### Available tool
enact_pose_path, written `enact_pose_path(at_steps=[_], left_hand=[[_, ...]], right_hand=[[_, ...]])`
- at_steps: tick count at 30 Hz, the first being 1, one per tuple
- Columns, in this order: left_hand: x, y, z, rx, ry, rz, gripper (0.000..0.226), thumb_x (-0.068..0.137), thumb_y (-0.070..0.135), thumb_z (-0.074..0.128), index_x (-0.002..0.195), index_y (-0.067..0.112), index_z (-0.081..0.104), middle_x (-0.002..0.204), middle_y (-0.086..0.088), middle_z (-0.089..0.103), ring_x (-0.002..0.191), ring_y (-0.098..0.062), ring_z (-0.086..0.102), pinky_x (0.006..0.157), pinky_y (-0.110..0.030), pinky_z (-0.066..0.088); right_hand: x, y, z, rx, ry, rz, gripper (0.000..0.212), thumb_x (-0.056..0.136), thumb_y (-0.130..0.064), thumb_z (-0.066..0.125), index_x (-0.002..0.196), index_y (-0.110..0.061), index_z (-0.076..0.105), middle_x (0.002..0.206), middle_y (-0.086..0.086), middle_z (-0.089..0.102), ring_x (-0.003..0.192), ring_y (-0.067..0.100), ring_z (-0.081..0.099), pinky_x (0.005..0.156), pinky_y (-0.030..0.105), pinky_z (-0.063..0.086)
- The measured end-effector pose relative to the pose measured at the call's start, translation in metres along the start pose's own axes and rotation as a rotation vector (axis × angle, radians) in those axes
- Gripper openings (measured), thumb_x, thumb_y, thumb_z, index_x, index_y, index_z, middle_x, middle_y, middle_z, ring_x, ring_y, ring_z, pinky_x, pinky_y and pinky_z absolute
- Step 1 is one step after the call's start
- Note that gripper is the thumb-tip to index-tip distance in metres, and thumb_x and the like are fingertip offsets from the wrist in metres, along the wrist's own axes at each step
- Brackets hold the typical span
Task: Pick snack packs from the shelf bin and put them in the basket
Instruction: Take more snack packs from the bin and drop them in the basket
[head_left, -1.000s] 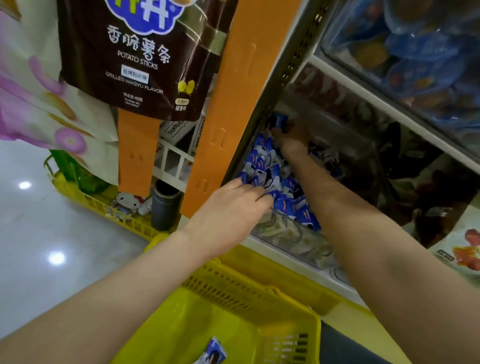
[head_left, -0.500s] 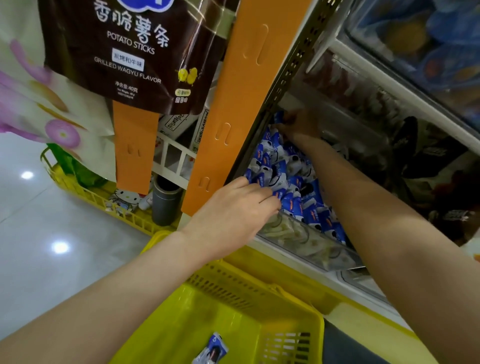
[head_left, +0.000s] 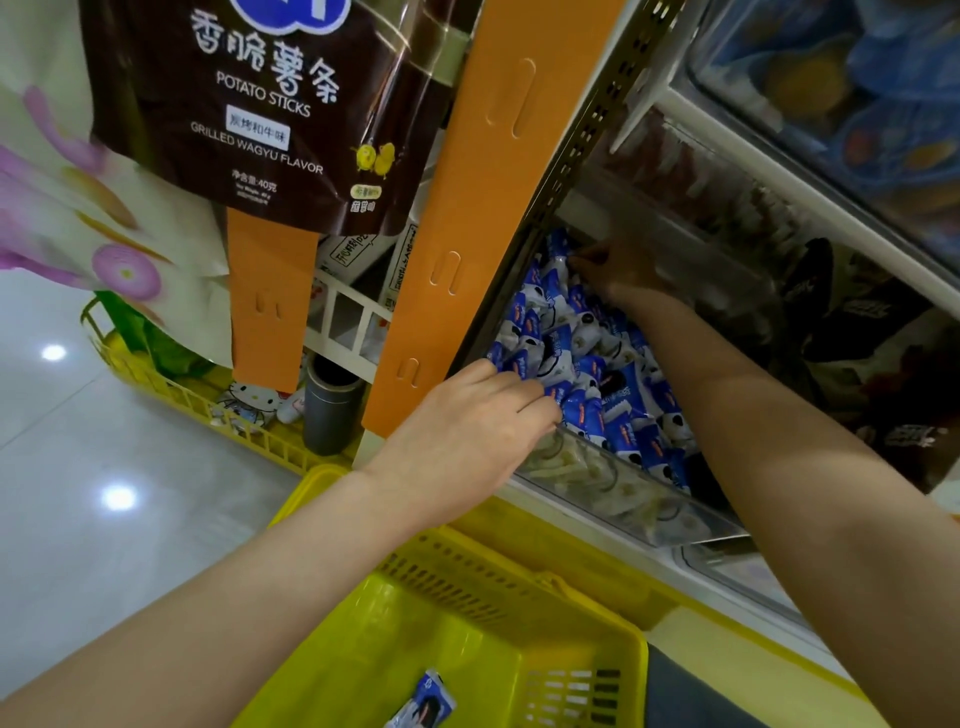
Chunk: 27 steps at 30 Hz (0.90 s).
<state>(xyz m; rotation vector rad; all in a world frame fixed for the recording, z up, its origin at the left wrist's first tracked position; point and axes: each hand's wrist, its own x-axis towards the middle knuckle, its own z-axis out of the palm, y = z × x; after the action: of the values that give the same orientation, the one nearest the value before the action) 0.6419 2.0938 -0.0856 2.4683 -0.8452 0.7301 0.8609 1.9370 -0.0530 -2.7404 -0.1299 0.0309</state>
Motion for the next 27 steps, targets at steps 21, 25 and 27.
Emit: enact_pose_path(at_steps=[21, 25, 27], left_hand=[[0.000, 0.010, -0.008, -0.017, -0.100, -0.118, 0.014, 0.083, 0.005, 0.063, 0.096, 0.009, 0.067, 0.087, -0.005, 0.070, 0.081, -0.024, 0.065, 0.075, -0.027, 0.032], [-0.002, 0.015, -0.007, -0.074, -0.081, -0.167, 0.020, 0.092, 0.007, 0.051, 0.106, 0.011, 0.064, 0.102, -0.005, 0.068, 0.097, -0.024, 0.060, 0.084, -0.028, 0.033], [-0.009, 0.021, -0.008, -0.162, 0.005, -0.213, 0.025, 0.092, 0.004, 0.047, 0.110, 0.007, 0.063, 0.104, -0.007, 0.065, 0.100, -0.025, 0.057, 0.088, -0.026, 0.032]], right_hand=[[-0.096, 0.000, -0.024, 0.324, 0.465, -0.162, 0.022, 0.091, -0.020, 0.055, 0.104, -0.006, 0.068, 0.104, 0.012, 0.068, 0.094, 0.019, 0.063, 0.085, 0.025, 0.047], [-0.160, 0.010, -0.034, 0.233, 0.568, -0.273, 0.020, 0.086, -0.022, 0.064, 0.098, -0.008, 0.072, 0.091, 0.002, 0.066, 0.083, 0.007, 0.056, 0.073, 0.008, 0.037], [-0.192, 0.015, -0.038, 0.319, 0.567, -0.252, 0.016, 0.084, -0.022, 0.067, 0.095, -0.011, 0.072, 0.089, 0.000, 0.064, 0.078, 0.000, 0.053, 0.070, 0.005, 0.037]])
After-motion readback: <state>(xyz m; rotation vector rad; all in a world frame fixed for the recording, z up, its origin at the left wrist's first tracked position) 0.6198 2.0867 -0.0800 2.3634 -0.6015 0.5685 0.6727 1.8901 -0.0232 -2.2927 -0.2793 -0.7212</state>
